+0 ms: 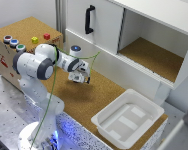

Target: Rotate right the purple block

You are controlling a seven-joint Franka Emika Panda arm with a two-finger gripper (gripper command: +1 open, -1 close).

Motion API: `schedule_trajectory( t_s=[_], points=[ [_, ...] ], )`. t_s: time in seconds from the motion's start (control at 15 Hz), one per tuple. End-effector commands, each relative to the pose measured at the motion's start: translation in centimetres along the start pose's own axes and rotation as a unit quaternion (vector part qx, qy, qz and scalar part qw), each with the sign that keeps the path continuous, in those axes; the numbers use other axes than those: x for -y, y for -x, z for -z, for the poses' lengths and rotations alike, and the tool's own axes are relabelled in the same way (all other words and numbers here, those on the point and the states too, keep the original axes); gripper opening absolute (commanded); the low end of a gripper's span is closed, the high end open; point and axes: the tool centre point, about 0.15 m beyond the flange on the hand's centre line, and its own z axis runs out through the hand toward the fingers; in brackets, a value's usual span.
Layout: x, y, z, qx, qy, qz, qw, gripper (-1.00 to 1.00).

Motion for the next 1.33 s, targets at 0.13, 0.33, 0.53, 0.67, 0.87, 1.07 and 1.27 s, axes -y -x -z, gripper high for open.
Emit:
schedule_trajectory(
  t_s=[0.13,0.33,0.53,0.67,0.87,1.07,1.27],
  points=[
    [-2.8,-3.1,0.3,0.065,0.002,-0.287,0.956,-1.00],
    [-4.0,-3.9,-2.2,0.099,0.014,-0.423,0.901,-1.00],
    [-5.8,-5.4,-2.9,0.097,0.049,-0.530,0.841,-1.00],
    [-6.8,-5.6,-2.7,0.070,0.025,-0.616,0.784,-1.00],
    [-7.0,-4.5,-1.6,0.041,0.025,-0.732,0.679,-1.00],
    [-7.4,-3.2,-0.6,0.042,0.037,-0.778,0.626,-1.00],
    [-7.4,-1.9,0.0,0.057,0.056,-0.793,0.604,-1.00]
  ],
)
